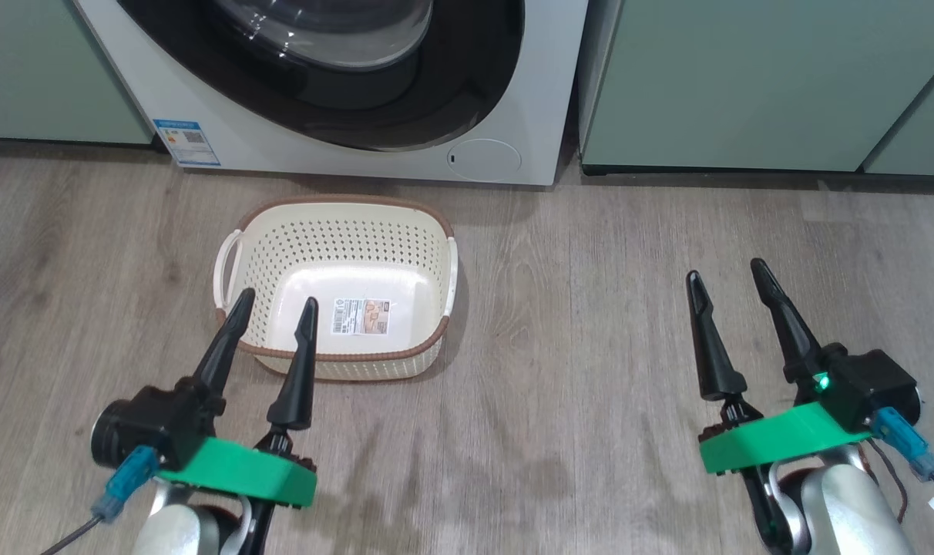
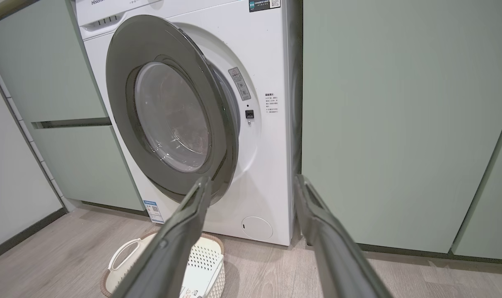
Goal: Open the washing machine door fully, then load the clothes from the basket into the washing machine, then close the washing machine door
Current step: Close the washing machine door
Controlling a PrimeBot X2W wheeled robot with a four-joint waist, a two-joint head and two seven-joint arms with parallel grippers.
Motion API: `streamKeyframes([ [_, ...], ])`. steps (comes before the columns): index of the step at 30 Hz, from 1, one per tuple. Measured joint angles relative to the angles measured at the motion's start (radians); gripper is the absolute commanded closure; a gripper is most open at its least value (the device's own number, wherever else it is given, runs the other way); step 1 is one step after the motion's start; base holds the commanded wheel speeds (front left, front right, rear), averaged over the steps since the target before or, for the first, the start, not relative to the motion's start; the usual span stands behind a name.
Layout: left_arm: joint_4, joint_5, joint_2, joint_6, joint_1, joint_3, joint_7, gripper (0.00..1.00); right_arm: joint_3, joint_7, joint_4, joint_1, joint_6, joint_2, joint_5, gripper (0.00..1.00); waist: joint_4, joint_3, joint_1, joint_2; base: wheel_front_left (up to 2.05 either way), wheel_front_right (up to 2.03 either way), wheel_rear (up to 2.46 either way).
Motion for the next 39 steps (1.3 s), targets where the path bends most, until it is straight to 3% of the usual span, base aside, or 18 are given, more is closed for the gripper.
streamKeyframes([
  [14, 0.000, 0.008, -0.001, 0.000, 0.000, -0.001, 0.000, 0.00, 0.000, 0.000, -0.001, 0.000, 0.000, 0.000, 0.002, 0.00, 0.003, 0.017, 0.0000, 0.0000, 0.00, 0.00, 0.00],
  [15, 0.000, 0.008, -0.001, 0.000, 0.000, -0.001, 0.000, 0.00, 0.000, 0.000, -0.002, 0.000, 0.000, 0.000, 0.002, 0.12, 0.004, 0.018, 0.0000, 0.0000, 0.00, 0.00, 0.00],
  [16, 0.000, 0.008, -0.002, 0.000, 0.000, -0.001, 0.000, 0.00, 0.000, 0.000, -0.002, 0.000, 0.000, 0.000, 0.002, 0.79, 0.005, 0.020, 0.0000, 0.0000, 0.00, 0.00, 0.00],
  [17, 0.000, 0.008, -0.002, 0.000, -0.001, -0.001, 0.000, 0.00, 0.000, 0.000, -0.005, 0.000, 0.000, 0.000, 0.002, 1.00, 0.006, 0.022, 0.0000, 0.0000, 0.00, 0.00, 0.00],
  [23, 0.002, 0.007, -0.002, 0.000, -0.008, -0.016, 0.000, 0.00, 0.008, 0.000, -0.016, -0.014, 0.000, 0.000, -0.008, 1.00, 0.015, 0.055, 0.0000, 0.0000, 0.00, 0.00, 0.00],
  [28, -0.001, 0.007, -0.004, 0.000, -0.048, -0.049, 0.000, 0.00, 0.069, 0.000, -0.015, -0.115, 0.000, -0.024, -0.046, 1.00, 0.039, 0.104, 0.0000, 0.0000, 0.00, 0.00, 0.00],
  [39, -0.014, -0.032, -0.008, 0.000, -0.138, -0.107, 0.000, 0.00, 0.240, 0.009, 0.100, -0.504, 0.000, -0.272, 0.003, 1.00, 0.166, 0.238, 0.0001, 0.0000, 0.00, 0.00, 0.00],
])
